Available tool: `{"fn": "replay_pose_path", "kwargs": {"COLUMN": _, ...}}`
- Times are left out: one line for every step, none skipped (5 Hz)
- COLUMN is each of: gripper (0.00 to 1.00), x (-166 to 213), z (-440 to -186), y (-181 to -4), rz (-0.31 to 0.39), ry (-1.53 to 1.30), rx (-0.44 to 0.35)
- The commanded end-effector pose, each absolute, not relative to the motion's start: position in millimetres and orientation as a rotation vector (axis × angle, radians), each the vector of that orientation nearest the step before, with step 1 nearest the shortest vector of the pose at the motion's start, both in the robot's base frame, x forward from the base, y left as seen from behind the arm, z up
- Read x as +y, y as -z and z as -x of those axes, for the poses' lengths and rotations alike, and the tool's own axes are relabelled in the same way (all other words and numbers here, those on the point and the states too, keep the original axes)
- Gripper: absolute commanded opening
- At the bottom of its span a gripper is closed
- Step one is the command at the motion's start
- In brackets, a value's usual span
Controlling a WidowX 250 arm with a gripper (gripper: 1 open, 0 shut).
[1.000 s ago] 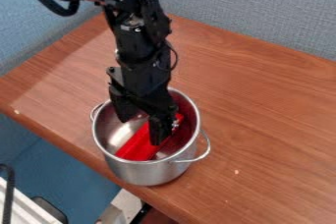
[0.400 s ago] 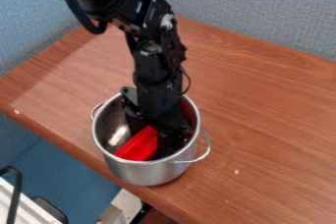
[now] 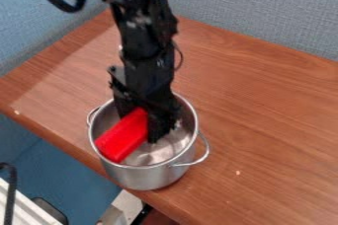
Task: Move the red object from the metal pot to the table
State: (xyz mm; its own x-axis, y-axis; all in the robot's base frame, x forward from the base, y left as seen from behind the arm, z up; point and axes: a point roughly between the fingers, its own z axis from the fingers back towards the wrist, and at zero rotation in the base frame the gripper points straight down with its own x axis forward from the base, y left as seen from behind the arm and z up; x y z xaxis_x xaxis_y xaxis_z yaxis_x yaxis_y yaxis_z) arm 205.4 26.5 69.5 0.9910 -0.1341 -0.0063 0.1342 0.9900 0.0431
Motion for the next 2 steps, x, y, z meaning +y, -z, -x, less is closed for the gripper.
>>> {"fn": "replay_pose_path", "kwargs": {"gripper": 0.0, "x": 37.5, "z": -207.1, "y": -89.2, "rz": -0.066, "ry": 0.051, "rx": -0.032}}
{"fn": "replay_pose_path", "kwargs": {"gripper": 0.0, "x": 36.6, "z": -205.7, "y": -80.8, "rz": -0.063, "ry": 0.026, "rx": -0.022}}
